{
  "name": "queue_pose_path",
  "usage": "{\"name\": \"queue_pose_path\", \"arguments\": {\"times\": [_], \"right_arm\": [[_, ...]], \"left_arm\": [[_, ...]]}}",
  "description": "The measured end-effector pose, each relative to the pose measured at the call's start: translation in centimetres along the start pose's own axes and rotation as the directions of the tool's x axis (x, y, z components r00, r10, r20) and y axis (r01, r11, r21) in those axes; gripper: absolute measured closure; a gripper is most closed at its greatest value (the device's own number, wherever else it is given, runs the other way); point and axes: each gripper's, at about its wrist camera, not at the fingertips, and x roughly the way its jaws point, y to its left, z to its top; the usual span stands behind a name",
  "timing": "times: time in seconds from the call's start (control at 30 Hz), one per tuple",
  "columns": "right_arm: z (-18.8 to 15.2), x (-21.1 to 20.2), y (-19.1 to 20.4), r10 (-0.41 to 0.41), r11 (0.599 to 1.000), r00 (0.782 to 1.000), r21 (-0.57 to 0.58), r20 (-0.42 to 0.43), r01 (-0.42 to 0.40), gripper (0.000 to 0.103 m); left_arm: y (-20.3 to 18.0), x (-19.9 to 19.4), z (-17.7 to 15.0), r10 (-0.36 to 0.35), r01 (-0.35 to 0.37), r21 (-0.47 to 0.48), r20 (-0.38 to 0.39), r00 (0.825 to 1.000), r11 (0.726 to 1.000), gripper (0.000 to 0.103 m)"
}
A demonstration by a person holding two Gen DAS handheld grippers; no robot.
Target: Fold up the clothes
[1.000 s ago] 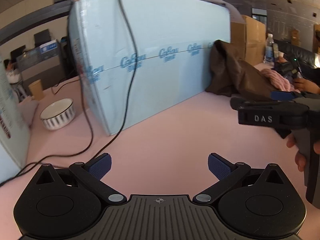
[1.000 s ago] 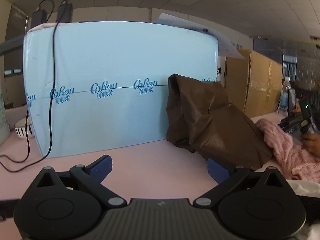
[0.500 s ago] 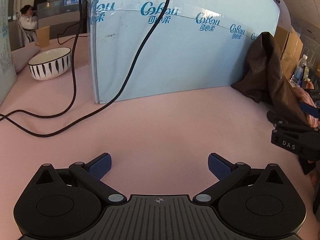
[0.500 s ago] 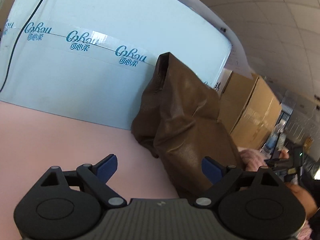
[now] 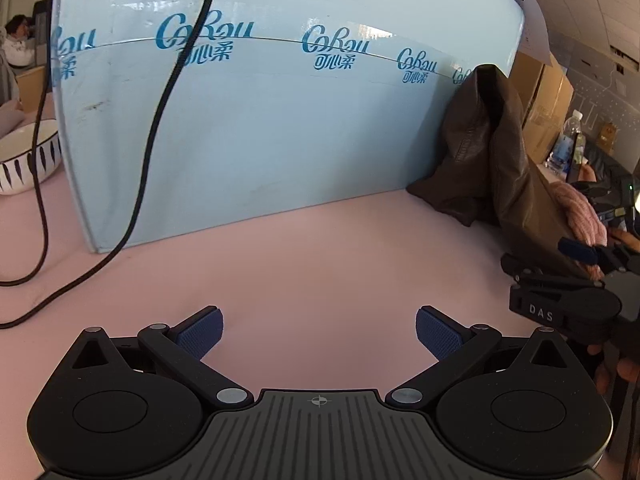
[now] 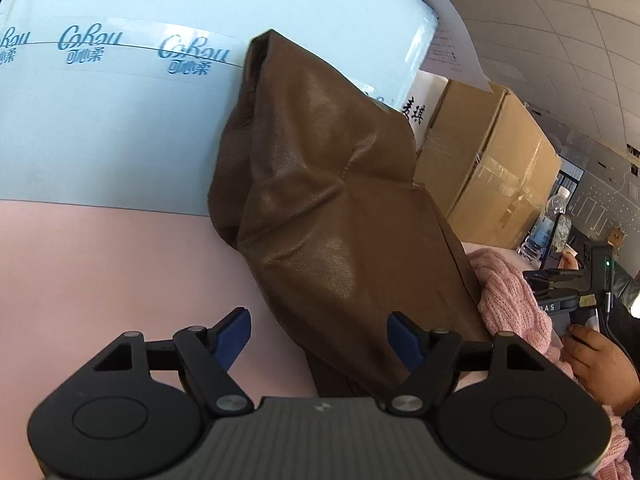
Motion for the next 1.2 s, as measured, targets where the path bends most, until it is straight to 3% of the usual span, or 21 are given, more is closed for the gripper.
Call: {"name": "queue_pose_path", "arguments": {"times": [0.03,0.1,0.2,0.23,0.37,0.53,0.73,0.87,1.0,1.07,1.2], "right_arm": [[-0.2,0.2,-0.3,0.008,1.0,1.0,-0.002,-0.01,-0.008,0.036],[-0.4,0.4,-0.9,0.041,0.999,0.999,0.017,-0.024,-0.04,0.061],[-0.6,0.2,-0.9,0.05,0.998,0.999,0.025,0.001,-0.05,0.09],[-0.7,-0.2,-0.8,0.052,0.998,0.998,0.017,0.027,-0.053,0.093],[-0.9,-2.0,-1.1,0.086,0.995,0.99,0.049,0.113,-0.092,0.096],[-0.8,-6.3,0.2,0.222,0.969,0.959,0.065,0.178,-0.237,0.097],[-0.8,-11.9,1.2,0.352,0.919,0.907,0.101,0.231,-0.382,0.097],[-0.5,-16.2,2.1,0.406,0.896,0.872,0.069,0.274,-0.439,0.098],[0.6,-20.6,5.3,0.501,0.855,0.814,-0.026,0.294,-0.517,0.098],[0.9,-22.4,7.6,0.559,0.822,0.774,-0.078,0.299,-0.564,0.098],[1.3,-26.7,14.6,0.717,0.693,0.634,-0.202,0.29,-0.692,0.098]], "left_arm": [[-0.4,0.3,0.1,0.0,0.0,0.007,0.016,1.0,1.0,0.0],[-1.0,0.8,0.1,0.01,-0.011,0.021,0.039,0.999,1.0,0.0],[-1.6,1.7,-0.2,0.033,-0.034,0.031,0.027,0.999,0.999,0.0],[-1.8,1.8,-0.3,0.038,-0.039,0.047,0.02,0.999,0.998,0.0],[-4.1,1.0,-1.4,0.091,-0.094,0.252,0.023,0.996,0.963,0.0],[-6.7,-1.6,-2.0,0.054,-0.05,0.394,0.0,0.999,0.918,0.0],[-6.8,-6.3,-2.8,0.014,-0.021,0.434,0.019,1.0,0.901,0.0],[-3.4,-9.4,-2.9,0.027,-0.028,0.353,0.008,1.0,0.935,0.0],[1.7,-12.4,-2.8,0.04,-0.043,0.239,0.018,0.999,0.97,0.0],[4.3,-14.1,-3.1,0.046,-0.049,0.188,0.023,0.999,0.981,0.0],[9.9,-18.3,-4.2,0.075,-0.078,0.071,0.042,0.996,0.994,0.0]]}}
